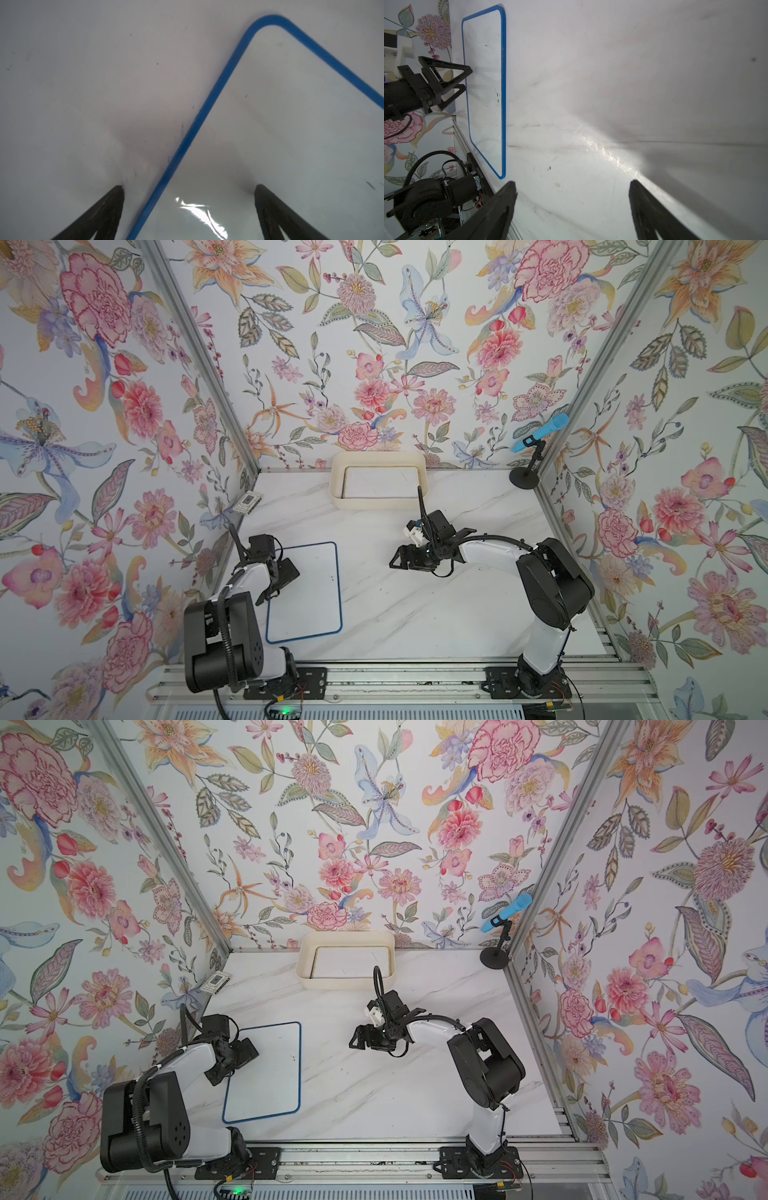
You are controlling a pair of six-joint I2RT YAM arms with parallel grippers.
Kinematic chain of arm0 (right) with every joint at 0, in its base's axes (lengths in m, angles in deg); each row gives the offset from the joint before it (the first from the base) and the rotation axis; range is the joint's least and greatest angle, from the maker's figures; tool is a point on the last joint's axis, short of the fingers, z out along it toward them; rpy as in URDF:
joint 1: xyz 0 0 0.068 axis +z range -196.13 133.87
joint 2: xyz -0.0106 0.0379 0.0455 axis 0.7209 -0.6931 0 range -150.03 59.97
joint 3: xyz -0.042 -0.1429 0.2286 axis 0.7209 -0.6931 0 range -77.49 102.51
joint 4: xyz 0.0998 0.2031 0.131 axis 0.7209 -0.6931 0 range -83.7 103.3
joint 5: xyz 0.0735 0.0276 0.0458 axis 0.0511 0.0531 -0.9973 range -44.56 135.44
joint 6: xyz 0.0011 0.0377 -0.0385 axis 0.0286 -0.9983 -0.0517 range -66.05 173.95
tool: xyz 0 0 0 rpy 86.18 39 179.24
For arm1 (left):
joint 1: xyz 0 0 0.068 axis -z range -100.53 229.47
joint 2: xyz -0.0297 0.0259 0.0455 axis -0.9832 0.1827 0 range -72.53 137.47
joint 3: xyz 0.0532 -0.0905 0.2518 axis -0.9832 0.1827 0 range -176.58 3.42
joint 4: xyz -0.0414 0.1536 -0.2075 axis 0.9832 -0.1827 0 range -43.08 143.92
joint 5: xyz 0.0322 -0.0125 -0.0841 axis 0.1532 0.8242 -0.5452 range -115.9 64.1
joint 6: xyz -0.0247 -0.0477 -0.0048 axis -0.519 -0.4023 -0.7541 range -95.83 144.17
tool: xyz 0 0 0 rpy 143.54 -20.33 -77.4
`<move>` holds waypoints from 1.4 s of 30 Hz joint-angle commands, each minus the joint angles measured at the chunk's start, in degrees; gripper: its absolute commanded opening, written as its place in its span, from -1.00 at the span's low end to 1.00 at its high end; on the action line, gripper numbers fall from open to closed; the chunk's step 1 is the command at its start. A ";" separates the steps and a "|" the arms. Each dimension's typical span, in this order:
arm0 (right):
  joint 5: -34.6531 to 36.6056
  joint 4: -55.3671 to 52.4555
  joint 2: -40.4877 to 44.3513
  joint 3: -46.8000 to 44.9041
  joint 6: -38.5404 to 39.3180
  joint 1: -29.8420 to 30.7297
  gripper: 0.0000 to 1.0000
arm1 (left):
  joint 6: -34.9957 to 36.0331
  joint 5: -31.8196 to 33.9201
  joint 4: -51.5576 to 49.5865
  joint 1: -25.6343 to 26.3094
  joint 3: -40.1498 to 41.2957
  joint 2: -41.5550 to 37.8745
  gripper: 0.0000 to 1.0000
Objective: Put the whiteboard into the storage box
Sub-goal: Move the whiteboard to the center of the board.
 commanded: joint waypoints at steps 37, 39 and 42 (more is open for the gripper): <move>4.35 -2.17 2.37 -6.77 -1.68 0.05 0.72 | -3.92 -11.91 -7.92 20.15 6.39 -4.11 0.95; 4.88 -2.18 2.29 -6.73 -2.34 1.70 0.72 | -3.86 -10.29 -8.46 21.36 6.43 -3.12 0.93; 5.62 -1.74 2.33 -6.74 -3.40 3.28 0.72 | -3.65 -13.17 -6.61 24.81 6.66 -0.12 0.90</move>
